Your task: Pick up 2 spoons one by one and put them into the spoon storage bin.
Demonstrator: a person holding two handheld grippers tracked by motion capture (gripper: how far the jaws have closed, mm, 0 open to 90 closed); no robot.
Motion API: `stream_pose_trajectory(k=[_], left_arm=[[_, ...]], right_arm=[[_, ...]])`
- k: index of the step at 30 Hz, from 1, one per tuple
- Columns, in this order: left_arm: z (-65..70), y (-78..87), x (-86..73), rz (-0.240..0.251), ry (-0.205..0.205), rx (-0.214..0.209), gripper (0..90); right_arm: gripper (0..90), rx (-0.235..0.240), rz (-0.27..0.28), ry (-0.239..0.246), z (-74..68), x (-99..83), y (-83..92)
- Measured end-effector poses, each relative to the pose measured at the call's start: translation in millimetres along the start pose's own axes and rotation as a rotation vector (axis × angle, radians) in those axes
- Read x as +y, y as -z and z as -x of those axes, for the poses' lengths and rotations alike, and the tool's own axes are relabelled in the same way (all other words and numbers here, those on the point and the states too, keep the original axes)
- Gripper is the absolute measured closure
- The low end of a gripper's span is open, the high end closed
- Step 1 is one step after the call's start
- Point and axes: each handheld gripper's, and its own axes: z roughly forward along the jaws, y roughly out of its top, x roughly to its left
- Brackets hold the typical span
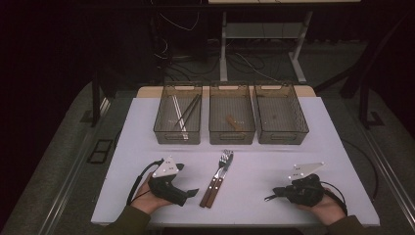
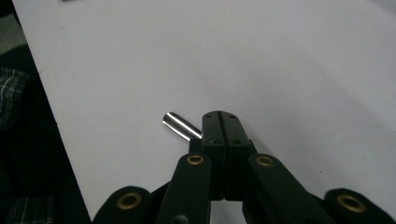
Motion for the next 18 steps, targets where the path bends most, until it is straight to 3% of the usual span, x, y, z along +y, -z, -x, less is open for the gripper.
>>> stream_pose_trajectory(k=[13, 18], left_arm=[[-0.1, -0.1, 0.0, -0.003, -0.001, 0.001, 0.3], [0.0, -0.1, 0.0, -0.002, -0.003, 0.001, 0.3]], right_arm=[[90.0, 0.006, -0.031, 0.039, -6.4, -0.9, -4.2], [90.0, -0.022, -0.031, 0.065, -9.7, -0.2, -5.3]])
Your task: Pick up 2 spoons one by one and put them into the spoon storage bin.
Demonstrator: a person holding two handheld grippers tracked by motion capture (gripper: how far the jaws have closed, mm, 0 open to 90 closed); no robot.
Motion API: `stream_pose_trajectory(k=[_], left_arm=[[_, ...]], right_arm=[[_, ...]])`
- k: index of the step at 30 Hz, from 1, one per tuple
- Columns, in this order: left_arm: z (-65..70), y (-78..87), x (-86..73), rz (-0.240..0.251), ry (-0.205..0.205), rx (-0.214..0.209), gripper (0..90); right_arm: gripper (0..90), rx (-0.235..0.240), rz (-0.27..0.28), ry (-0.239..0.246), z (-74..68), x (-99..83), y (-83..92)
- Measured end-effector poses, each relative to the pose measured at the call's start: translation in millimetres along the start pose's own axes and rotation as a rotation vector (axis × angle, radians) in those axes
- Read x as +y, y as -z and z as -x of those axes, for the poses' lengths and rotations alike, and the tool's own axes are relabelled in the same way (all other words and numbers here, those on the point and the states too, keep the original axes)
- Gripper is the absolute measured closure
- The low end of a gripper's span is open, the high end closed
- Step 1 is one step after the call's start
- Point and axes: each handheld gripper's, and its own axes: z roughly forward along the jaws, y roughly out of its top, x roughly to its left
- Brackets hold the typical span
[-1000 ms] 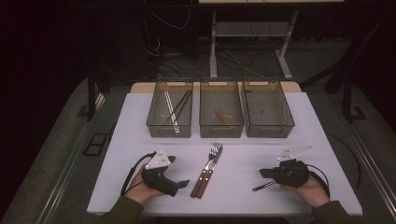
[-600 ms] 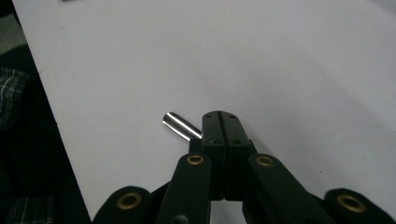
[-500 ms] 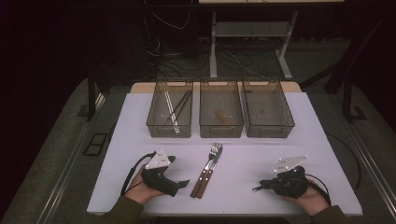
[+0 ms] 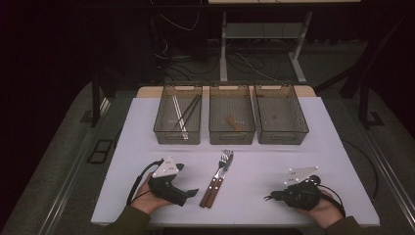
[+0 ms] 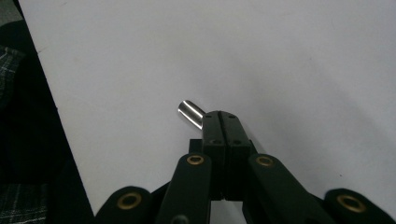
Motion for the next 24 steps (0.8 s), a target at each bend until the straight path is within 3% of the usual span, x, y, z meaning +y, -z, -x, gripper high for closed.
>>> stream_pose_trajectory(k=[5, 24], left_arm=[[0.3, -0.6, 0.1, -0.002, 0.0, 0.001, 0.3], [-0.2, -0.4, -0.5, -0.003, 0.005, 0.0, 0.3]], right_arm=[[90.0, -0.024, 0.004, 0.016, -0.7, 1.6, -1.7], [90.0, -0.079, 0.019, -0.011, 14.0, 14.0, -10.8]])
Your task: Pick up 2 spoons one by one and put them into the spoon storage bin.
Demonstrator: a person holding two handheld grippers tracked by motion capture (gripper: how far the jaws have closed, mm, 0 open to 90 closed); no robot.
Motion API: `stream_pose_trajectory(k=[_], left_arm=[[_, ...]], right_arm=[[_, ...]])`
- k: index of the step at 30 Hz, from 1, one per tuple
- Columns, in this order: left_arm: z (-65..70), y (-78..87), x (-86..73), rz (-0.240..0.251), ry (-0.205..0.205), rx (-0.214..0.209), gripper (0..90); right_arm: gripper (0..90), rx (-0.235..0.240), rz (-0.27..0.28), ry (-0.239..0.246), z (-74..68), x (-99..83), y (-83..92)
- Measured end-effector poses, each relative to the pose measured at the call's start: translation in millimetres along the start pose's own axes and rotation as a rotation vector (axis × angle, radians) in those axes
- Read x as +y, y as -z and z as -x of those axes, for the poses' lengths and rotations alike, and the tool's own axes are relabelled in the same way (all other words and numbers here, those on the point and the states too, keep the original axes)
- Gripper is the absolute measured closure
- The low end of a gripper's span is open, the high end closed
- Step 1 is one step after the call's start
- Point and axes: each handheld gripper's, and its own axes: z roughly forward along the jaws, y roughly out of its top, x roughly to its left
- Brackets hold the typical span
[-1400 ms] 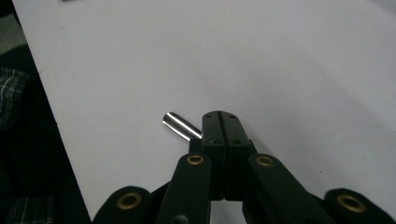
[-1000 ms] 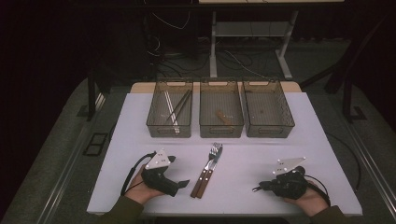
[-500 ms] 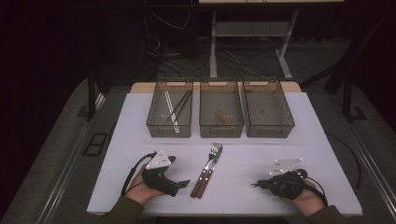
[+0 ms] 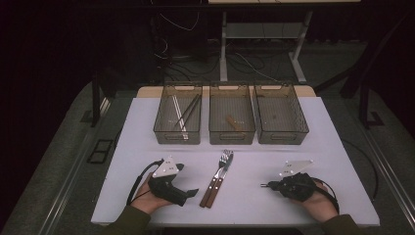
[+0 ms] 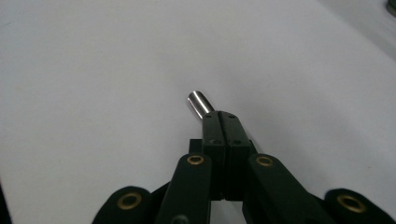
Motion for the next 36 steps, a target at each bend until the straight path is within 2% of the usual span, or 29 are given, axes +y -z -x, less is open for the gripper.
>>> stream_pose_trajectory(k=[14, 20, 23, 28, 33, 36], left_arm=[[0.2, -0.3, -0.1, 0.0, -0.002, 0.0, 0.3], [0.1, -0.1, 0.0, 0.0, -0.003, -0.003, 0.3], [0.2, 0.2, 0.1, -0.001, -0.005, -0.004, 0.3], [0.0, 0.2, 0.0, 0.0, -0.004, -0.005, 0.3], [-0.1, 0.1, 0.0, 0.001, -0.001, -0.006, 0.3], [-0.1, 0.0, -0.1, 0.002, -0.001, -0.006, 0.3]], right_arm=[[90.0, -0.047, 0.026, -0.038, 20.7, 10.4, -10.3], [90.0, -0.045, 0.037, -0.063, 23.9, 11.7, -9.5], [90.0, -0.034, 0.078, -0.088, 26.6, 10.3, 1.3], [81.7, -0.045, 0.124, -0.145, 36.9, -2.1, 25.6], [70.9, -0.061, 0.139, -0.199, 47.6, -21.9, 50.5], [63.8, -0.087, 0.147, -0.229, 52.9, -34.9, 62.2]])
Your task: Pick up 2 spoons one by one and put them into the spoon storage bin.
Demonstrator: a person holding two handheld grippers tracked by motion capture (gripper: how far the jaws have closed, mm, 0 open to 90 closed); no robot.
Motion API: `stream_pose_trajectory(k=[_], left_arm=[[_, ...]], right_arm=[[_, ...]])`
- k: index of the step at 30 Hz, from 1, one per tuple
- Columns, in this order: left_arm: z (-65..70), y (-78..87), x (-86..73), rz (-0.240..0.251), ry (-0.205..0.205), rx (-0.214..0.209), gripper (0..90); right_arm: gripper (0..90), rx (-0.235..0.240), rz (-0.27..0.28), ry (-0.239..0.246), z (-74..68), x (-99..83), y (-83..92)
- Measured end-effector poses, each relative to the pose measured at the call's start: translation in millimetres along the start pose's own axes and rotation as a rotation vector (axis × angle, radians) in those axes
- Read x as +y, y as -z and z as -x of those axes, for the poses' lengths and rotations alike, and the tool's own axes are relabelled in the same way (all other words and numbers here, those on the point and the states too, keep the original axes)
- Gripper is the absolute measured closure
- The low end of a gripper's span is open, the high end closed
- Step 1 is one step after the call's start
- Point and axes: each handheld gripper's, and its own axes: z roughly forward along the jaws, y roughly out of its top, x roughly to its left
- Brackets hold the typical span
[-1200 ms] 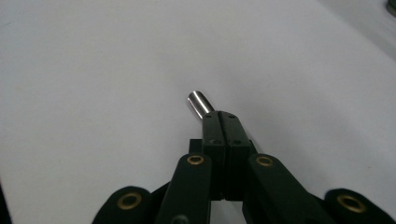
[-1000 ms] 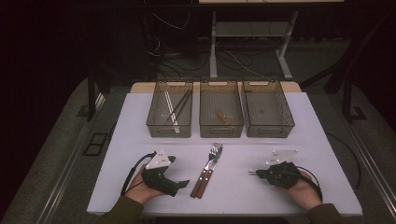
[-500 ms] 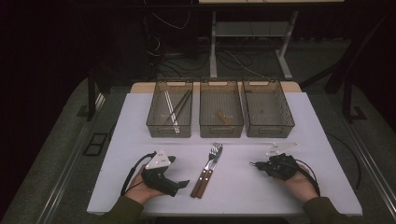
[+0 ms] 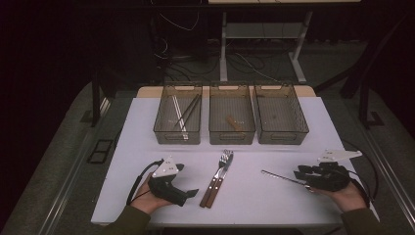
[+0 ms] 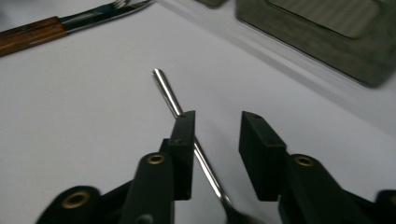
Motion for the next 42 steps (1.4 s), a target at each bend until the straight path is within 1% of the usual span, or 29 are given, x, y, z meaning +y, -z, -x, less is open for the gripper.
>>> stream_pose_trajectory(k=[2, 4, 5, 9, 11, 14, 16, 19, 20, 24, 26, 31, 34, 38, 42], left_arm=[[0.1, -0.3, -0.1, -0.002, -0.001, -0.001, 0.3], [0.1, -0.4, -0.1, -0.005, -0.002, -0.001, 0.3], [0.3, -0.5, 0.0, -0.006, -0.002, 0.0, 0.3], [0.4, -0.7, -0.1, -0.009, 0.0, 0.001, 0.3], [0.5, -0.9, -0.3, -0.009, 0.0, 0.002, 0.3], [0.6, -1.2, -0.3, -0.009, 0.002, 0.0, 0.3], [0.6, -1.1, -0.2, -0.01, -0.001, 0.0, 0.3], [0.8, -1.2, -0.2, -0.011, -0.001, 0.0, 0.4], [0.9, -1.2, -0.2, -0.011, -0.001, 0.0, 0.4], [0.8, -1.5, -0.2, -0.012, -0.005, -0.001, 0.4], [0.9, -1.6, -0.2, -0.014, -0.007, -0.001, 0.5], [1.4, -2.0, -0.2, -0.012, -0.004, 0.0, 0.5], [1.9, -2.0, -0.2, -0.015, -0.005, -0.001, 0.5], [1.6, -2.0, -0.2, -0.014, -0.007, -0.001, 0.5], [1.8, -1.9, -0.1, -0.015, -0.006, -0.001, 0.5]], right_arm=[[59.8, -0.021, 0.004, -0.014, 6.3, -7.1, 7.4], [58.0, -0.044, 0.003, -0.021, 12.0, -14.0, 12.4], [57.2, -0.045, -0.005, -0.039, 13.8, -17.0, 14.9], [54.6, -0.054, -0.02, -0.063, 20.0, -26.4, 20.2], [53.5, -0.051, -0.028, -0.069, 22.3, -30.1, 21.9], [52.3, -0.036, -0.057, -0.083, 25.0, -35.6, 21.5], [51.7, -0.036, -0.073, -0.086, 25.0, -38.0, 20.3], [51.5, -0.034, -0.091, -0.093, 25.1, -39.3, 18.4], [51.6, -0.033, -0.092, -0.089, 25.9, -39.5, 17.6], [52.1, -0.018, -0.114, -0.092, 26.2, -40.9, 14.6], [53.1, -0.01, -0.128, -0.098, 25.8, -41.1, 13.6], [56.1, -0.016, -0.128, -0.076, 24.4, -41.3, 12.7], [60.0, -0.031, -0.131, -0.064, 22.2, -41.1, 12.2], [68.6, -0.039, -0.13, -0.048, 20.8, -40.8, 11.6], [74.2, -0.029, -0.126, -0.055, 21.7, -40.8, 12.5]])
